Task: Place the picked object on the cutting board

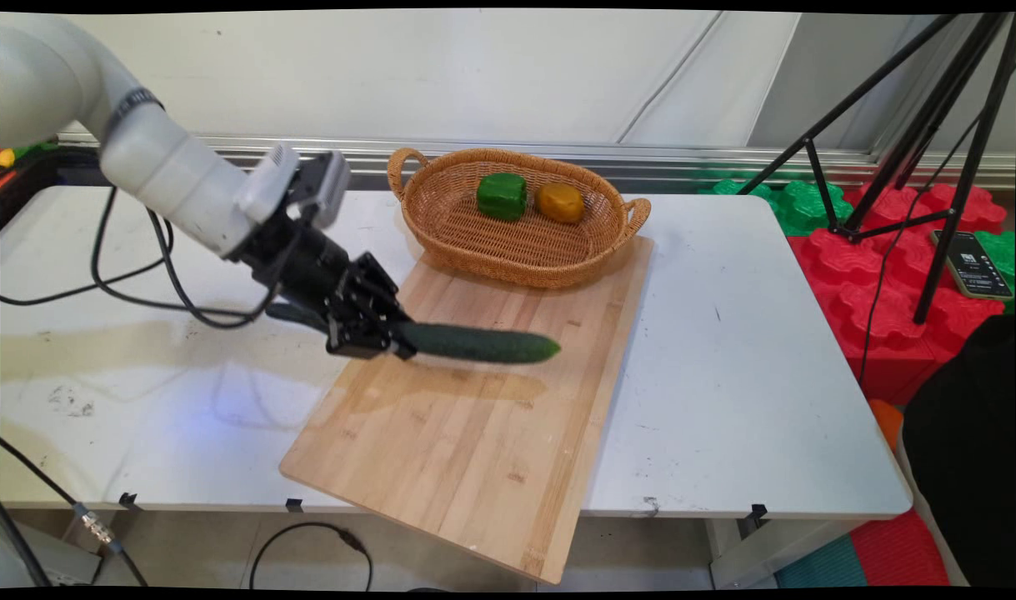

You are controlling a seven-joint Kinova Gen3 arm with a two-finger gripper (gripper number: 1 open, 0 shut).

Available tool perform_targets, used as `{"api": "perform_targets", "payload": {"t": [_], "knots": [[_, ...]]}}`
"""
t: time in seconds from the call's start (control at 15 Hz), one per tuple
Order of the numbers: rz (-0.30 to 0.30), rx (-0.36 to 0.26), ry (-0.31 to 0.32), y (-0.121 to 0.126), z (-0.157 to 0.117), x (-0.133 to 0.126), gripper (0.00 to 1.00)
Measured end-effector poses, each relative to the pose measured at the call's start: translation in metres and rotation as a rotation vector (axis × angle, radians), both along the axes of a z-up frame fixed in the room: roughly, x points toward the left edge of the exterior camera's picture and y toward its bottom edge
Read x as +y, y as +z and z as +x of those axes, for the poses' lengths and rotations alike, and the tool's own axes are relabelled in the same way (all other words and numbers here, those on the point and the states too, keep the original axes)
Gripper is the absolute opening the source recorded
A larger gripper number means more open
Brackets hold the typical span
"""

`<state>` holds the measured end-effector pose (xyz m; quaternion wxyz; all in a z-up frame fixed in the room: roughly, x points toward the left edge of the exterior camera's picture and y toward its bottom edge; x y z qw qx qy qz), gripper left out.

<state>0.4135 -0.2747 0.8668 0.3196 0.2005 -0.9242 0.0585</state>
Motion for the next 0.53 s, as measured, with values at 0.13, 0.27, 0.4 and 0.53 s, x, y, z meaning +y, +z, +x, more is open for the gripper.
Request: {"api": "perform_targets", "payload": {"t": [0.13,0.27,0.4,0.53], "knots": [[0.015,-0.013,-0.009,-0.011,-0.007,0.002,0.00],[0.030,-0.028,-0.019,-0.025,-0.015,0.004,0.00],[0.044,-0.036,-0.026,-0.037,-0.023,0.005,0.00],[0.053,-0.040,-0.029,-0.045,-0.029,0.006,0.00]]}}
